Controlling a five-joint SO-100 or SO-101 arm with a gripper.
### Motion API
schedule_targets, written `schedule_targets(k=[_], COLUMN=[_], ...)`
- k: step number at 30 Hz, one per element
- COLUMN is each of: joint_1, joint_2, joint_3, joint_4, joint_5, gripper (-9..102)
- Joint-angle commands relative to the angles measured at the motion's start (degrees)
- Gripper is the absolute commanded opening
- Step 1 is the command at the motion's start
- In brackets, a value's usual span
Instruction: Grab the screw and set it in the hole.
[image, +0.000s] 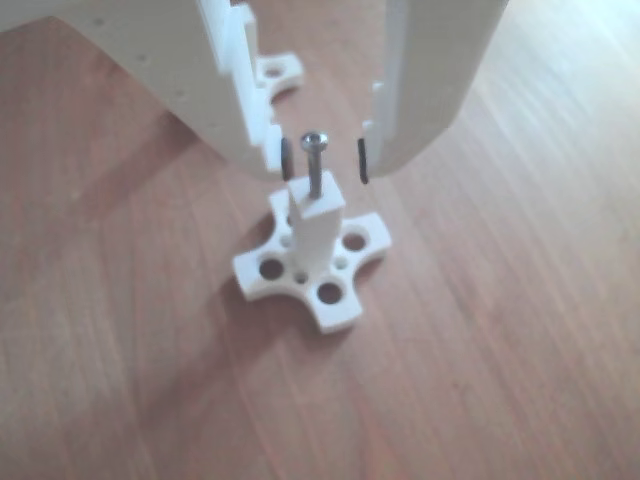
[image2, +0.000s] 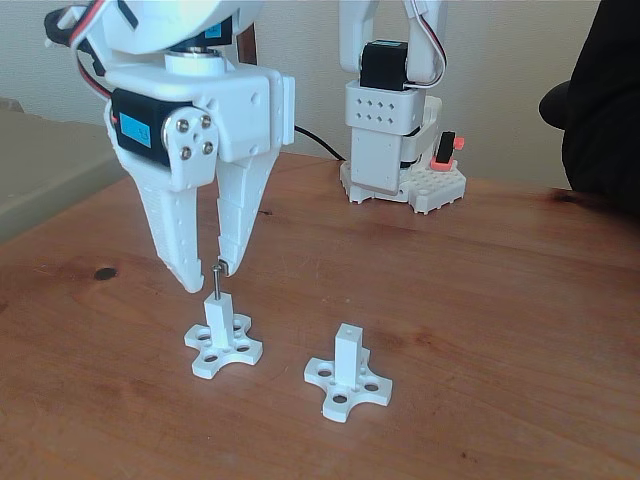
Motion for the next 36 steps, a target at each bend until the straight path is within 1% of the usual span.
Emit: schedule_targets(k=[1,36], joint_1=[-0.9,-1.6], joint_2=[1.4,0.6], joint_3=[-5.4,-5.4], joint_4=[0.2,0.2], joint_5=[-0.3,-0.4], gripper=[7,4])
